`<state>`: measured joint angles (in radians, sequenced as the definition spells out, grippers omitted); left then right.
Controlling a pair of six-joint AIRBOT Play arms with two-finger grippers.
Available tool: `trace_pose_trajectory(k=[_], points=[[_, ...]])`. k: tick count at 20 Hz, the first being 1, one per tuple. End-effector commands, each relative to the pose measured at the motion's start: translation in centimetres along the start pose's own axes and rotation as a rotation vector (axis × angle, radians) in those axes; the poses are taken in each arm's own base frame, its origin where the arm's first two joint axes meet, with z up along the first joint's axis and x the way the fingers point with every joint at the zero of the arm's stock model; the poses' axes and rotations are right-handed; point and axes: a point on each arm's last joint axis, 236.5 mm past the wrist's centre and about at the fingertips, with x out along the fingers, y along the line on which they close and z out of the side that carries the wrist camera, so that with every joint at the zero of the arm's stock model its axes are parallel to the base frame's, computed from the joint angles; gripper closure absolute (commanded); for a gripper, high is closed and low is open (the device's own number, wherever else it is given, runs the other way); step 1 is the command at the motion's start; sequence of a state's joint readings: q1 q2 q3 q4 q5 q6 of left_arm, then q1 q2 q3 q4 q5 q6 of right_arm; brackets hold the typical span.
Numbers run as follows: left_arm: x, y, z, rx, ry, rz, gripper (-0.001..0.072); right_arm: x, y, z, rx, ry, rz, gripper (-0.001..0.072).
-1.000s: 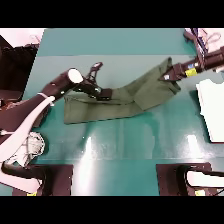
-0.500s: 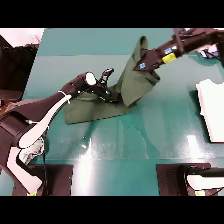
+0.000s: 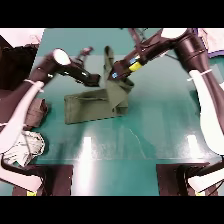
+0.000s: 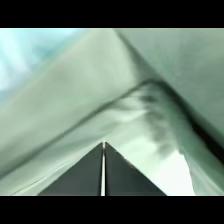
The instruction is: Fold the shirts.
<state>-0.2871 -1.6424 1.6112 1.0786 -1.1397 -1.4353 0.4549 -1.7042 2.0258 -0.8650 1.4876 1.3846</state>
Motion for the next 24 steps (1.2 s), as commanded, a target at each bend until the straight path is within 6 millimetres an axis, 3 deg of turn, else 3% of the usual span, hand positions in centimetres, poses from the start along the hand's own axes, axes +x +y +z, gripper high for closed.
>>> trace_pose_trajectory(k=[1,4,6,7,8,9,11,13,16,19,22,24], points=[[-9.1,5.0,1.2,0.035,-0.096,0.162,0.0685,5.2,0.9,0.8,-0.053,-0.003,0.025,0.0693],[-16.3,6.8,1.5,0.025,-0.204,0.231,0.0685,11.7,2.4,2.3,-0.109,-0.064,0.047,0.0691],[-20.0,7.4,1.7,0.012,-0.278,0.265,0.0685,16.7,4.3,3.0,-0.183,-0.120,0.055,0.0673],[-21.4,7.6,1.8,0.005,-0.308,0.279,0.0684,18.7,5.5,2.9,-0.244,-0.140,0.058,0.0514],[-22.5,7.9,1.7,-0.003,-0.327,0.291,0.0685,19.9,6.7,2.9,-0.278,-0.156,0.061,0.0240],[-23.3,8.3,1.6,-0.012,-0.341,0.302,0.0685,20.1,7.5,2.8,-0.296,-0.159,0.062,0.0092],[-23.8,8.9,1.2,-0.029,-0.337,0.310,0.0685,18.4,7.7,2.4,-0.329,-0.132,0.043,0.0093],[-23.4,8.9,0.5,-0.034,-0.302,0.303,0.0685,15.1,5.5,1.6,-0.288,-0.062,-0.016,0.0094],[-23.0,8.9,0.3,-0.037,-0.292,0.298,0.0685,10.4,-0.6,-0.6,-0.158,0.010,-0.110,0.0094],[-22.7,9.0,0.2,-0.042,-0.287,0.292,0.0685,7.1,-7.8,-4.5,0.096,0.062,-0.170,0.0093],[-21.9,9.0,-0.3,-0.055,-0.267,0.273,0.0685,6.1,-13.7,-8.8,0.311,0.093,-0.168,0.0093],[-21.2,8.8,-0.6,-0.065,-0.260,0.250,0.0684,6.6,-15.9,-10.2,0.458,0.064,-0.107,0.0093]])
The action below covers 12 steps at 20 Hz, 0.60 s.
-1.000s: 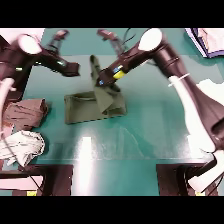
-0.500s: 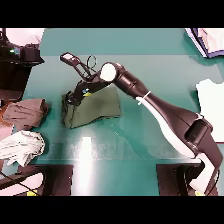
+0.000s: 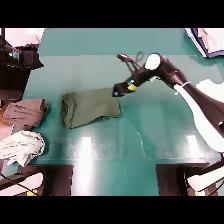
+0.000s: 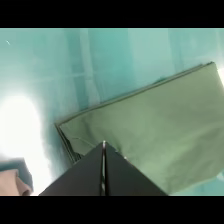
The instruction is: Fold the shirts.
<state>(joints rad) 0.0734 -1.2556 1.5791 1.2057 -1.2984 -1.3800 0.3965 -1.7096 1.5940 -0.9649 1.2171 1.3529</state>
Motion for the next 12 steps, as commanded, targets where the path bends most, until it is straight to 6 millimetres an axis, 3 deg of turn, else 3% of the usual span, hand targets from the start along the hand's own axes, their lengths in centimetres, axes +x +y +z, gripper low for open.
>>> trace_pose_trajectory(k=[1,4,9,12], points=[[0.7,-0.6,-0.5,-0.021,0.011,-0.035,0.0685,0.9,-4.5,-1.9,0.280,-0.004,0.105,0.0093],[1.1,-0.8,-0.6,-0.033,0.009,-0.053,0.0685,3.4,-4.3,-1.9,0.380,-0.008,0.224,0.0094],[1.1,-0.8,-0.5,-0.034,0.005,-0.054,0.0684,8.3,-0.8,-1.0,0.324,0.038,0.273,0.0095],[1.1,-0.9,-0.6,-0.034,0.007,-0.054,0.0684,10.3,1.8,0.2,0.258,0.016,0.271,0.0273]])
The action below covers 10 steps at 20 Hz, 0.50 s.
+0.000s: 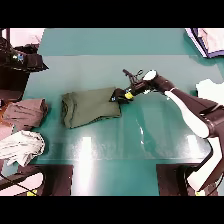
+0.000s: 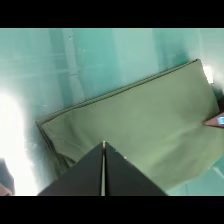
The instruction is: Fold the shirts.
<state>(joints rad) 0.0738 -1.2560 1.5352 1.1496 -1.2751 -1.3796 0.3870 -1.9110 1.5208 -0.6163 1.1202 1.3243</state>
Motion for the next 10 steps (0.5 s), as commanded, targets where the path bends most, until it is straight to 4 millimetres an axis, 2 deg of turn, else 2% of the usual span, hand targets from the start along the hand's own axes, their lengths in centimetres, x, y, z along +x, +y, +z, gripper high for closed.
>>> trace_pose_trajectory(k=[1,2,3,4,7,8,10], points=[[0.0,-0.1,0.0,-0.002,0.000,-0.003,0.0685,3.1,2.3,0.8,-0.054,-0.025,0.013,0.0284],[0.0,0.0,0.0,-0.002,0.001,-0.003,0.0684,3.5,2.7,0.9,-0.067,-0.037,0.010,0.0325],[0.0,-0.1,-0.1,-0.002,0.004,-0.004,0.0685,3.8,3.0,1.0,-0.076,-0.047,0.008,0.0568],[0.0,-0.1,-0.2,-0.002,0.007,-0.005,0.0685,3.8,3.0,1.0,-0.078,-0.047,0.007,0.0687],[0.0,-0.2,-0.4,-0.003,0.018,-0.009,0.0684,2.0,3.0,0.6,-0.094,-0.021,0.001,0.0690],[0.0,-0.2,-0.6,-0.003,0.024,-0.011,0.0685,0.6,2.8,0.6,-0.114,-0.021,-0.022,0.0691],[0.0,-0.6,-0.7,-0.008,0.031,-0.028,0.0685,-3.9,1.6,1.4,-0.137,-0.051,-0.102,0.0692]])
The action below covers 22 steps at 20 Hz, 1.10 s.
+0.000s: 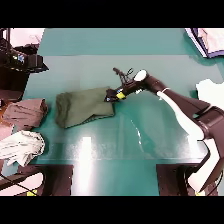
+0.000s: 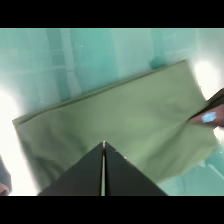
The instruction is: Fold the shirts.
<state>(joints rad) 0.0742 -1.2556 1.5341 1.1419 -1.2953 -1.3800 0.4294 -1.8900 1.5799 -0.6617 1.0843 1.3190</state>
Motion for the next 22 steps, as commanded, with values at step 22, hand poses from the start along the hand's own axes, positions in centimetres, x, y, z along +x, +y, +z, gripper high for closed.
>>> trace_pose_trajectory(k=[22], points=[[2.2,-14.3,2.1,0.153,-0.135,-0.225,0.0685,-57.9,-23.9,-2.7,0.407,-1.020,-0.684,0.0691]])
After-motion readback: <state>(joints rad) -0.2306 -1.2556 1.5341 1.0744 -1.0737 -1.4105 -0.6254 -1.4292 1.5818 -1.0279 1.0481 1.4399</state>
